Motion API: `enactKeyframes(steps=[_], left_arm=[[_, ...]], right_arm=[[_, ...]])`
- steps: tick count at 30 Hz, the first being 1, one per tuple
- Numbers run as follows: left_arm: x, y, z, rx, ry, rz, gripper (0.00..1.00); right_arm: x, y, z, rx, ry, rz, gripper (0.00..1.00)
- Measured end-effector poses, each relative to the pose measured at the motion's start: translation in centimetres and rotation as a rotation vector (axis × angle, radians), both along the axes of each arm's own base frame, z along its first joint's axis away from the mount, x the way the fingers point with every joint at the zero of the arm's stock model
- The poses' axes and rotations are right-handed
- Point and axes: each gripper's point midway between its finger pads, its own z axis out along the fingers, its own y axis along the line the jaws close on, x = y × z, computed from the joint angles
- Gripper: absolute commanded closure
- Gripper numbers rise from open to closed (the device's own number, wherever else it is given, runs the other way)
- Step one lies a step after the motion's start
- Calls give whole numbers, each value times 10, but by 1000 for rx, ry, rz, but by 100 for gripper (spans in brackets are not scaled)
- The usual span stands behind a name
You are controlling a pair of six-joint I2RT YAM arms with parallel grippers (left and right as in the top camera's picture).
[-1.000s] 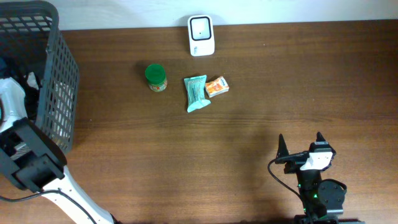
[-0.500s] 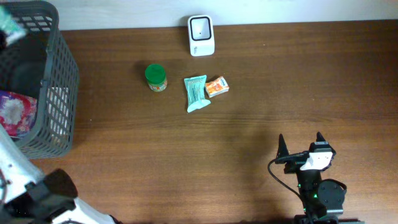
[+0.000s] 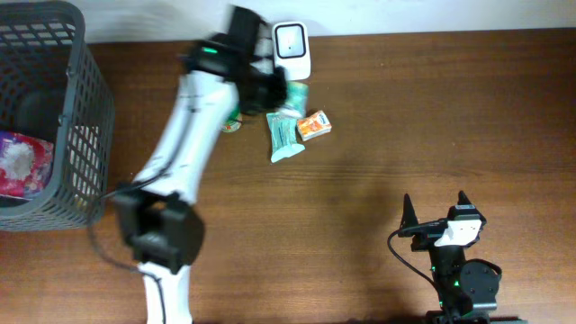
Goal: Scan the item barcode
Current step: 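Place the small blue Kleenex pack right of the orange pack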
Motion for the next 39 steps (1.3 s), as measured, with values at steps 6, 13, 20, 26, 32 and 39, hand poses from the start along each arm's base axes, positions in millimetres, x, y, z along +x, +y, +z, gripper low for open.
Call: enactKeyframes(steps=[6,13,20,26,32,39], left_arm=[[-23,-102,-92,81,22,-185,100],[-7,-123,-134,163,-69,-183,89],[10,-118,-121,171,-120,-147,46],[23,-108,-16,88,-200,-156,42],[26,52,147,145,-390,89,13],[-13,308,206,286,-389,620,5]], right_arm=[[0,0,0,0,1,0,1],[0,0,0,0,1,0,1],[0,0,0,0,1,0,1],[0,0,0,0,1,0,1],[0,0,0,0,1,0,1],[0,0,0,0,1,0,1]])
